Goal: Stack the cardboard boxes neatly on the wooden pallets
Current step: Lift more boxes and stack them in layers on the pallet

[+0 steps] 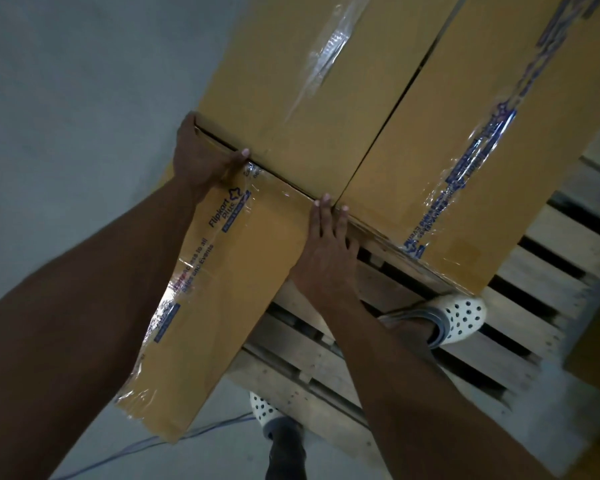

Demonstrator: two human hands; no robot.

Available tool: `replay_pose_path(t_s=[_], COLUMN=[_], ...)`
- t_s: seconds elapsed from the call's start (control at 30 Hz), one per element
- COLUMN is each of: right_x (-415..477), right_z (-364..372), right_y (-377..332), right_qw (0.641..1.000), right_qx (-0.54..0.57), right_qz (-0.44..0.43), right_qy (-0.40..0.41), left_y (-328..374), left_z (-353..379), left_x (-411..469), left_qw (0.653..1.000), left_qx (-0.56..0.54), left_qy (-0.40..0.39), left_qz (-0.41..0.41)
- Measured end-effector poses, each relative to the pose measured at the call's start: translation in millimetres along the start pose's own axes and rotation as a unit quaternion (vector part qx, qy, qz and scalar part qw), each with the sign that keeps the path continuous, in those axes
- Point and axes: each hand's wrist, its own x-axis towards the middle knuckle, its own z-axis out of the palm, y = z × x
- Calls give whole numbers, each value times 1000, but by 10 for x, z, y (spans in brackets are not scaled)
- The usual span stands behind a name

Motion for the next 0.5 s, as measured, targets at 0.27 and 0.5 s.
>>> replay_pose_path(t_s=[0.27, 0.5], right_x=[33, 74], right_z=[-61, -174], right_y=[-18, -31], right_qw=[1000, 999], right_qx=[6, -22], right_qz=[13, 15], right_qy=[-18, -44], left_y=[47, 3], left_z=[102, 138], left_x=[-52, -6], left_qw=[999, 997], left_qx=[10, 41], left_qy=[26, 39], left_qz=[38, 54])
